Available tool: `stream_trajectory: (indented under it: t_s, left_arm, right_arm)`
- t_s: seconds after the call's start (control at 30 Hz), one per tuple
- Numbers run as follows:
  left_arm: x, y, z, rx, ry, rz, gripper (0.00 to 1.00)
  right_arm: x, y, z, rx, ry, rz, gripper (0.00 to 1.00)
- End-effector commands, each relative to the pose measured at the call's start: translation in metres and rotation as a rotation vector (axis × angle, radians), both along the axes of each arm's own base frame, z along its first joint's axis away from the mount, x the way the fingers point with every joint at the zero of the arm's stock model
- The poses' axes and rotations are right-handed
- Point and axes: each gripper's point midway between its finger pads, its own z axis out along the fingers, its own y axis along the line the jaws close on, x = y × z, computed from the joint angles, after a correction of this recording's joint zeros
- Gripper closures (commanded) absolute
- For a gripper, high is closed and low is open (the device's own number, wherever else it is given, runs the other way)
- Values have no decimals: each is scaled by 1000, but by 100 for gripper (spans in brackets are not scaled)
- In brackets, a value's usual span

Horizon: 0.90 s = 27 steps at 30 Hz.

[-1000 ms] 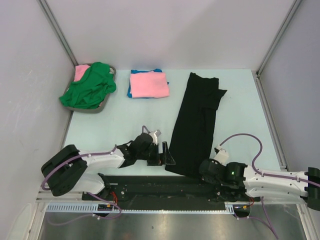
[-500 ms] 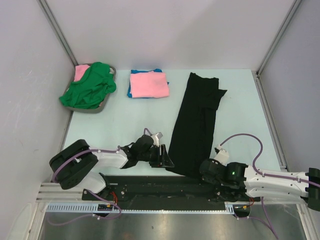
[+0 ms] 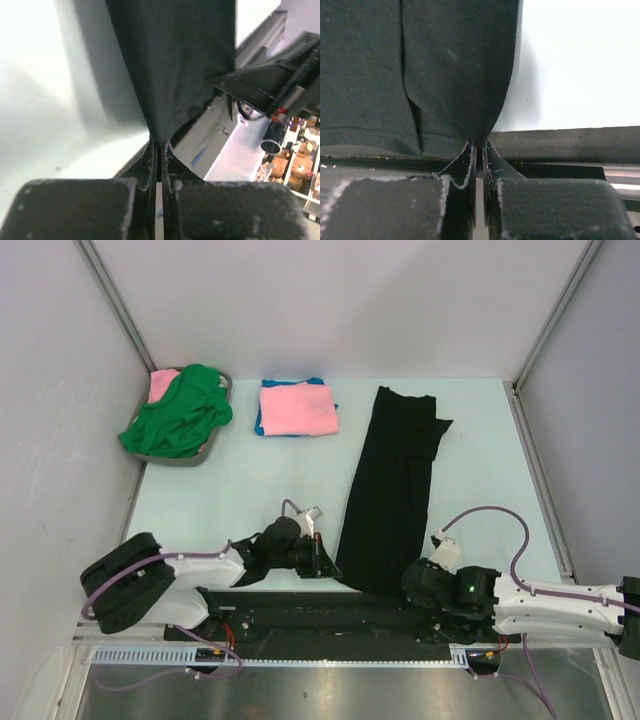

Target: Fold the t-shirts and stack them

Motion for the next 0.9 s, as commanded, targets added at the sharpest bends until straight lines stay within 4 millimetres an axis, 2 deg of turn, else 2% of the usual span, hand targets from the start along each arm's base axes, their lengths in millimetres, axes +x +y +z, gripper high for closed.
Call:
stream_trajectory:
  t_s: [0.0, 0.1, 0.23, 0.37, 0.47, 0.5, 0.6, 0.7, 0.77, 0.8, 0.83, 0.87]
  left_arm:
    - [-21, -2, 16, -37, -36, -3, 100]
    - [-34, 1, 23, -82, -36, 13, 100]
    - [-53, 7, 19, -78, -31, 12, 100]
    - [-59, 8, 25, -86, -43, 25, 100]
    - [-49, 6, 37, -83, -98, 48, 100]
    - [-42, 3, 47, -81, -120, 60, 100]
    - [-27, -4, 66, -93, -181, 60, 100]
    - [-5, -8, 80, -113, -220, 75, 100]
    - [12, -8, 80, -106, -237, 90, 100]
    - [17, -13, 89, -123, -246, 80, 100]
    - [28, -13, 86, -105, -254, 91, 100]
    - [36, -19, 96, -122, -268, 91, 100]
  right_arm:
    - [4, 3, 15, 1, -64, -7, 100]
    - [-3, 7, 15, 13, -64, 9, 100]
    - [-13, 11, 17, 24, -63, 36, 100]
    - [-14, 11, 31, 20, -131, 45, 100]
    - [-4, 15, 52, 35, -205, 41, 100]
    - [-2, 21, 64, 61, -225, 44, 100]
    - [11, 22, 87, 52, -308, 54, 100]
    - [24, 19, 106, 34, -375, 48, 100]
    - [34, 13, 116, 14, -418, 44, 100]
    - [42, 8, 121, 12, -436, 10, 100]
    - [47, 3, 125, -4, -457, 15, 100]
    - [57, -2, 129, -3, -468, -29, 100]
